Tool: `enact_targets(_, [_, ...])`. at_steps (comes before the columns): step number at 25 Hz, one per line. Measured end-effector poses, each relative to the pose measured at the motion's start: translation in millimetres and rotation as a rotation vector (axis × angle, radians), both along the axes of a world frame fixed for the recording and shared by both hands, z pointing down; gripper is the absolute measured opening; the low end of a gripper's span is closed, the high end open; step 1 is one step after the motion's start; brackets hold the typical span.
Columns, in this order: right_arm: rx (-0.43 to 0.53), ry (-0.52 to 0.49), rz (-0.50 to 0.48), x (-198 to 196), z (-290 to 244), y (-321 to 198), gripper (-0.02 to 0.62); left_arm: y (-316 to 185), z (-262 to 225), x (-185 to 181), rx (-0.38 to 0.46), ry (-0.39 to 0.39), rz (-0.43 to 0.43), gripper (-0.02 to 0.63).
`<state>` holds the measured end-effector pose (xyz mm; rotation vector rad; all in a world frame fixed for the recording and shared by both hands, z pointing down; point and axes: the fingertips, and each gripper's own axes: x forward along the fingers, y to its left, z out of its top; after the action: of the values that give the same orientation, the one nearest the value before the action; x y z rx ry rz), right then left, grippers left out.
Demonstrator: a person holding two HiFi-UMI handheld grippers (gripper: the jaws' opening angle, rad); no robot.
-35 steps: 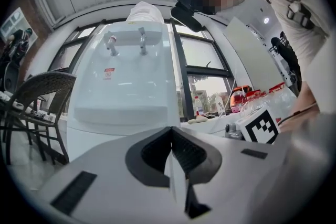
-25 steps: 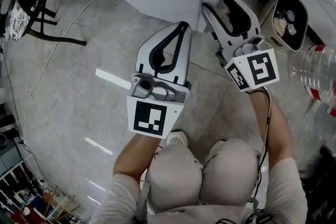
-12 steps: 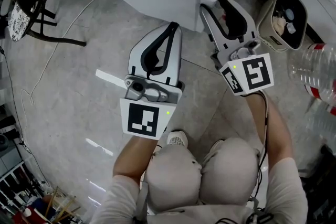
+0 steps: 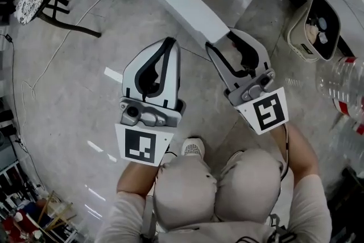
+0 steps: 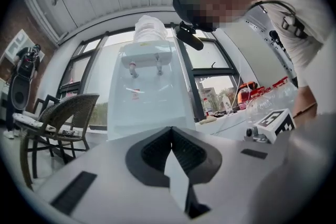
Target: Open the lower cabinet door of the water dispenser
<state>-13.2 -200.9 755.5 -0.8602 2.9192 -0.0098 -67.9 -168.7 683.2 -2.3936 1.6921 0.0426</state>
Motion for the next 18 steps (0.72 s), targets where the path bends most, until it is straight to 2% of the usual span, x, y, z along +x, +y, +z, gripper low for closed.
enact_targets(6, [0.01,0.034,-0.15,-33,-1,40,0.164,35,-2,-34,-0.014,-0.016,-0.072,0.003])
enact_targets(10, [0.025,0.032,-0.213,-62,-5,62,0.097,53,5,-59,-0.044,-0.031,-0.132,0.003])
enact_targets(18, [-0.006,0.004,-0.323,-135,-9,89,0.092,78,7,-112,-0.072,-0.028,-0.248,0.003])
